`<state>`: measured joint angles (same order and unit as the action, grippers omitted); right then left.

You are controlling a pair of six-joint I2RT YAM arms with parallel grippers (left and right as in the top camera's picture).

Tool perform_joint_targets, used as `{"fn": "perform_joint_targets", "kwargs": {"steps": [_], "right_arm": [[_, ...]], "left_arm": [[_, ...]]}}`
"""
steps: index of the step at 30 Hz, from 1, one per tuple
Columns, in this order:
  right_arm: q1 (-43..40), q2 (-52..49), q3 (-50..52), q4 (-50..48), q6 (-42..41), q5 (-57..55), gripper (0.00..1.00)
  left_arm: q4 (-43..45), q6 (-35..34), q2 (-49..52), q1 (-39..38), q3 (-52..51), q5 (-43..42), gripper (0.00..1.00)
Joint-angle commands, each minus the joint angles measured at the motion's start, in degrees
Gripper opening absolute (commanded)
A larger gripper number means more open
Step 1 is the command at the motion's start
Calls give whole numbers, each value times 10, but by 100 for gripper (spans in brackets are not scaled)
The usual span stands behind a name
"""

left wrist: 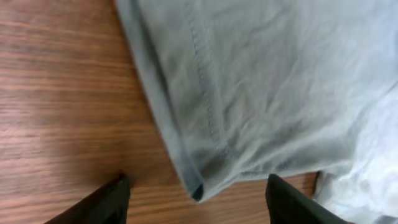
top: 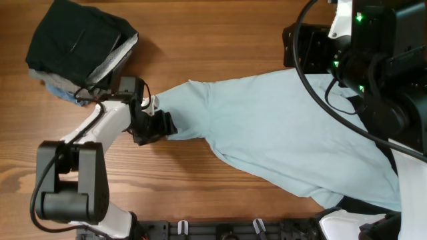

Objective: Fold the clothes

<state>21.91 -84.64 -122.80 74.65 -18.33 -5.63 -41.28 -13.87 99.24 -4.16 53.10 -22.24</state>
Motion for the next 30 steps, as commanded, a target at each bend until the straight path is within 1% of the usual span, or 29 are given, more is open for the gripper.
{"fn": "perform_joint_targets", "kwargs": {"steps": [1,2,4,5,6,9,10,12,14,15,17,18,19,20,21,22,23,24,25,26,27,28,29,30], "right_arm": [[-2,-4,-2,0,3,-10,89],[-2,-4,-2,0,3,-10,89],[-2,-4,-2,0,3,-10,89],[-2,-4,-2,0,3,-10,89],[-2,-4,-2,0,3,-10,89],[-2,-4,-2,-3,3,-10,89],[-2,-4,-2,-5,3,-13,89],[-2,-4,-2,-7,3,-31,89],[-2,-4,-2,-5,3,-39,89],[-2,-4,-2,-4,4,-39,89],[-2,-4,-2,-6,3,-39,89],[-2,-4,-2,-9,3,-38,88],[-2,-4,-2,-13,3,-38,89],[-2,-4,-2,-16,4,-38,89],[-2,-4,-2,-19,3,-39,89],[-2,-4,-2,-22,3,-39,90],[-2,-4,-2,-25,3,-39,90],[-2,-4,-2,-25,3,-39,93],[-2,-5,-2,-24,3,-39,94],[-2,-7,-2,-20,3,-39,95],[-2,-17,-2,-8,3,-39,95],[-2,-25,-2,1,1,-38,94],[-2,-33,-2,8,0,-38,93],[-2,-48,-2,17,-5,-38,90]], "left_arm": [[32,-6,57,-13,-16,-24,62],[52,-6,74,-23,-16,-27,51],[64,-6,83,-33,-16,-28,41],[63,-5,84,-39,-16,-28,21],[61,-5,83,-41,-16,-28,5],[20,-5,78,-24,-3,-28,4],[-24,-5,60,-1,14,-25,4],[-81,-5,12,43,36,-17,4],[-136,-6,-74,113,51,18,4],[-163,-11,-129,162,51,49,4],[-202,-16,-209,245,51,101,4],[-225,-16,-253,300,51,119,4],[-244,-8,-294,354,51,123,4],[-258,2,-322,390,51,123,4],[-268,4,-341,414,51,123,7],[-277,4,-351,423,51,123,31],[-289,17,-357,421,51,123,49],[-291,17,-357,416,51,122,56],[-291,17,-357,411,51,120,58],[-289,17,-357,406,51,120,57],[-275,19,-357,393,51,85,54],[-260,44,-357,382,51,38,49],[-245,71,-357,370,51,-8,41],[-219,96,-357,343,51,-60,34]]}}
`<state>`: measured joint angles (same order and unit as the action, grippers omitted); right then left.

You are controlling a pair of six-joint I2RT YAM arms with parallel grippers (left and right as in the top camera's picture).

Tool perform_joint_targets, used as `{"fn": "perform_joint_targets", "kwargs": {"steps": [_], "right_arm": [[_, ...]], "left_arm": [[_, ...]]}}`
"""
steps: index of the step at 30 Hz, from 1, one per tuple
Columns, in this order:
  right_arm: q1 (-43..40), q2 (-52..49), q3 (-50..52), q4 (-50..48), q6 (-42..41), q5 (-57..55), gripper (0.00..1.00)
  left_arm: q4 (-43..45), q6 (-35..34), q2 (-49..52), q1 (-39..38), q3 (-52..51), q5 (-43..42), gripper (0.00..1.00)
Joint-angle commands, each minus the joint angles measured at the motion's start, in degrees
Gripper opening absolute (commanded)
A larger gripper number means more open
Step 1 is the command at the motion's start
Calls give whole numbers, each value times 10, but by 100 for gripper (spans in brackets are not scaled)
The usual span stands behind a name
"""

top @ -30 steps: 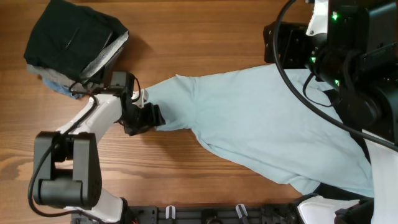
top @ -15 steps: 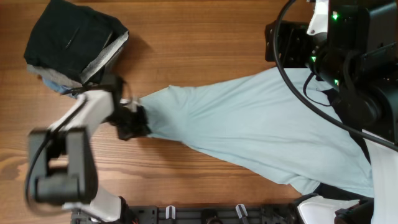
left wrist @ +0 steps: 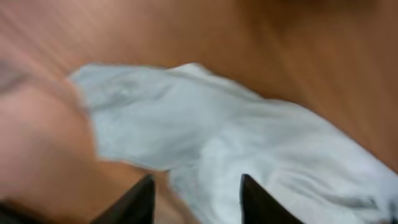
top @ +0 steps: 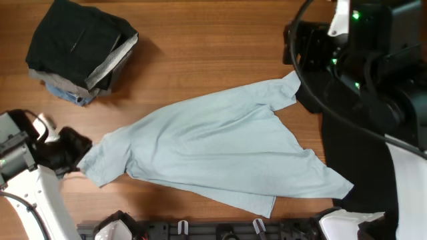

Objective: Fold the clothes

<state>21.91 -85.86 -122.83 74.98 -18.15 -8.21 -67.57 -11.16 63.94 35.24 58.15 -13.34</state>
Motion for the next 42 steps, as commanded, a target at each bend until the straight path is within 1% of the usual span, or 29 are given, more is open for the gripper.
{"fn": "perform_joint_targets", "kwargs": {"steps": [1,2,4,6,7,9,11,12,14,15,17,18,20,21,22,23,24,25,26,28,29,30,31,32,34,35,37,40,42], "right_arm": [[-2,-47,-2,18,-16,-12,89],[-2,-54,-2,17,-20,-10,89],[-2,-57,-2,17,-32,-10,91],[-6,-59,-2,28,-45,-11,93],[-18,-65,-2,56,-62,-10,93],[-47,-77,-2,110,-65,-10,91],[-80,-92,-1,138,-64,-2,91],[-91,-96,-1,137,-58,14,91],[-110,-104,-1,126,-58,32,92],[-116,-109,-1,123,-58,38,92],[-129,-120,-1,123,-57,44,94],[-136,-130,-1,123,-57,44,95],[-143,-142,-1,123,-58,44,94],[-145,-149,-1,123,-58,44,95],[-146,-154,-1,123,-58,44,95],[-148,-164,-1,123,-58,44,95],[-149,-175,0,123,-58,44,95],[-151,-186,0,123,-58,44,95],[-156,-210,0,125,-56,44,96],[-163,-239,0,126,-42,45,96],[-167,-256,0,129,-34,47,96],[-173,-285,0,131,-27,49,91],[-177,-307,0,131,-26,51,79],[-180,-325,0,131,-26,56,75],[-188,-370,0,126,-11,74,45],[-192,-394,0,122,-11,80,40],[-201,-433,0,112,0,83,22],[-219,-482,2,99,24,95,11],[-232,-505,15,75,76,159,11]], "left_arm": [[76,80,0,-95,0,-161,28],[112,92,10,-148,0,-151,25],[167,117,38,-228,0,-151,24],[220,143,84,-310,0,-144,32],[251,144,121,-360,0,-122,34],[303,155,183,-417,0,-108,39],[354,186,240,-453,0,-108,39],[385,187,274,-469,0,-108,38],[437,187,335,-495,0,-111,13],[450,186,355,-502,0,-111,10],[468,186,390,-514,0,-113,9],[475,186,425,-523,0,-113,8],[476,184,462,-524,0,-107,4],[481,165,474,-520,0,-79,4],[490,110,483,-510,0,-10,4],[493,20,488,-491,0,97,4],[491,-24,488,-467,0,143,4],[485,-48,488,-432,0,160,4],[480,-74,488,-362,0,159,4],[481,-68,484,-290,1,124,4],[481,-53,481,-269,1,106,4],[481,-35,468,-240,1,77,4],[480,-18,458,-234,1,54,4],[480,-7,449,-234,1,39,4],[473,5,424,-243,1,18,4],[469,5,411,-251,1,18,6],[456,6,383,-272,1,15,10],[430,18,337,-304,1,-7,17],[413,18,304,-326,1,-6,21]]}}
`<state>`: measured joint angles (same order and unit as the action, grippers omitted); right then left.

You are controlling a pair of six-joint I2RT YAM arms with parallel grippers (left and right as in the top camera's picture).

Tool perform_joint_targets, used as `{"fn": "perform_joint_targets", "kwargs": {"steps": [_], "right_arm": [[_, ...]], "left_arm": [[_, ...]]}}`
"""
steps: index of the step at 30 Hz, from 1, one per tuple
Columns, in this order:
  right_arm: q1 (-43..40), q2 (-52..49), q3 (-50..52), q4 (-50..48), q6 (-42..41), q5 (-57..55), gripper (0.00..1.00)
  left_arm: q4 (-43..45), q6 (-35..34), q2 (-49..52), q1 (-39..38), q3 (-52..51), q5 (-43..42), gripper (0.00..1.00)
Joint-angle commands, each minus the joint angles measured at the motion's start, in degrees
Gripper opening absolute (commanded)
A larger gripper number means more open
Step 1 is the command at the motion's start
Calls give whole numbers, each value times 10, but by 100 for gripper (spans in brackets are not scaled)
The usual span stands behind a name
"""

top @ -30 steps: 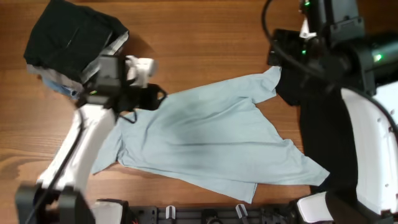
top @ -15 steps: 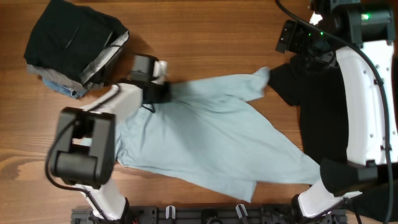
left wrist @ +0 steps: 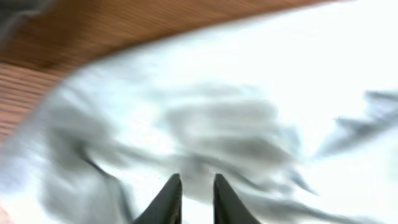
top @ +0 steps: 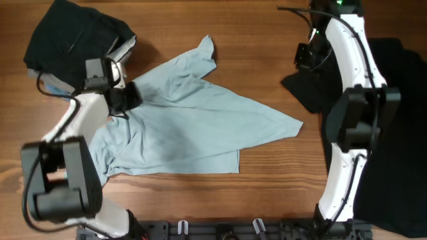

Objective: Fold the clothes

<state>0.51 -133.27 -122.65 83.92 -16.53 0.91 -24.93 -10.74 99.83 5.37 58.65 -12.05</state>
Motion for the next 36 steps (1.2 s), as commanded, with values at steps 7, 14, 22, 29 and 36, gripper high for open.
{"fn": "perform_joint_targets", "kwargs": {"steps": [7,14,22,29,36], "right_arm": [[-87,-54,131,-127,25,52,9],[-294,-50,146,-139,-15,-5,4],[-210,115,98,-112,210,221,90],[-41,100,252,-71,165,128,81],[-32,100,386,-82,179,146,75]], "left_arm": [[-78,13,-169,-89,-4,-19,34],[-136,14,-184,-89,-4,-19,35],[-122,14,-219,-89,-4,-18,43],[-124,14,-223,-89,-4,-18,45],[-119,16,-223,-89,-4,-14,49]]}}
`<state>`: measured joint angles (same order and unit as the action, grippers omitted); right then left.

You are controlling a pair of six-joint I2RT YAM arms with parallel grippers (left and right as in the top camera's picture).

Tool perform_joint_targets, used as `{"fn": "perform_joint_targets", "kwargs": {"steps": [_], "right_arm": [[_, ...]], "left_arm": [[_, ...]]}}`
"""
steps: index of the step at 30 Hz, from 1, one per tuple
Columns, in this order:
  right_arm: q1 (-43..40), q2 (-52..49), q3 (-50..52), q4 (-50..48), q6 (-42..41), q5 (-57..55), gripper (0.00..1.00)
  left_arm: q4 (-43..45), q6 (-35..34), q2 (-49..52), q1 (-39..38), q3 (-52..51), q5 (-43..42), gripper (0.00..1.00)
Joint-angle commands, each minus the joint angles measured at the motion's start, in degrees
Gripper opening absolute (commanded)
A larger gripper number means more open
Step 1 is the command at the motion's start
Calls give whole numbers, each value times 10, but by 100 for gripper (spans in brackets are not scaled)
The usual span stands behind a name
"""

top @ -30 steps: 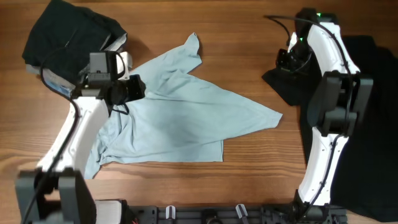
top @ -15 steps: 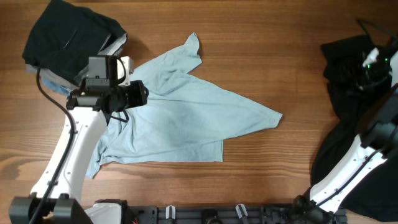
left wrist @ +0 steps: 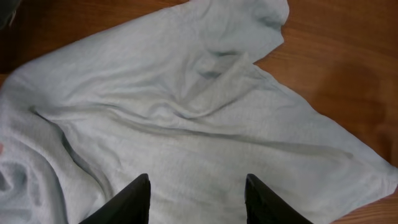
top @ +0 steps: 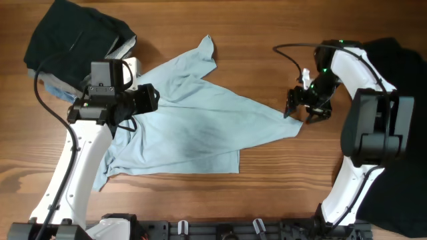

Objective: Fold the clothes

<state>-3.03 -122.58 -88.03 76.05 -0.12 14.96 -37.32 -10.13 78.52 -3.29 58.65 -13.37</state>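
A light blue shirt [top: 193,123] lies crumpled but mostly flat at centre-left of the wooden table, one sleeve pointing up [top: 205,48] and one corner reaching right [top: 293,127]. In the left wrist view the shirt [left wrist: 186,106] fills most of the picture. My left gripper [top: 150,99] hovers open over the shirt's upper left part, its dark fingers [left wrist: 134,199] apart with nothing between them. My right gripper [top: 300,112] sits just above the shirt's right corner, jaws apart and holding nothing.
A stack of folded clothes [top: 73,47], dark on top with grey and blue below, stands at the back left, touching the shirt's edge. A black garment [top: 397,73] lies at the right under the right arm. A rack edge [top: 220,230] runs along the front.
My left gripper, nearly shut low on the shirt by the stack, is now open and higher above it. The right gripper has come from beside the black garment to the shirt's right corner.
At first the shirt lay at the right under the right arm, my left gripper open at its sleeve. Then it stretched across the middle, the left gripper at its far left end. Later it lay centre-left, where it now rests with both grippers open.
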Motion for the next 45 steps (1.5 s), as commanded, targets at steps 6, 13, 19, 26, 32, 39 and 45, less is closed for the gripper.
{"fn": "perform_joint_targets", "kwargs": {"steps": [6,13,19,26,32,39,45], "right_arm": [[5,-2,91,-70,16,42,6],[-12,97,-124,-185,-13,-33,4],[-23,105,-167,-346,-20,-42,99],[-22,104,-119,-64,-76,-47,91],[-23,104,75,-221,-93,-22,58],[-22,104,164,-385,-124,-16,67],[-21,104,200,-462,-134,4,58]], "left_arm": [[7,10,-9,-2,-4,-1,50],[7,9,-9,-2,-4,-1,49],[21,10,-9,-2,-4,-1,50],[2,10,-9,-2,-5,-1,53],[-5,10,-9,-2,-5,-1,55],[-11,10,-9,-2,-5,-1,56],[-11,9,-9,-2,-5,-1,57]]}}
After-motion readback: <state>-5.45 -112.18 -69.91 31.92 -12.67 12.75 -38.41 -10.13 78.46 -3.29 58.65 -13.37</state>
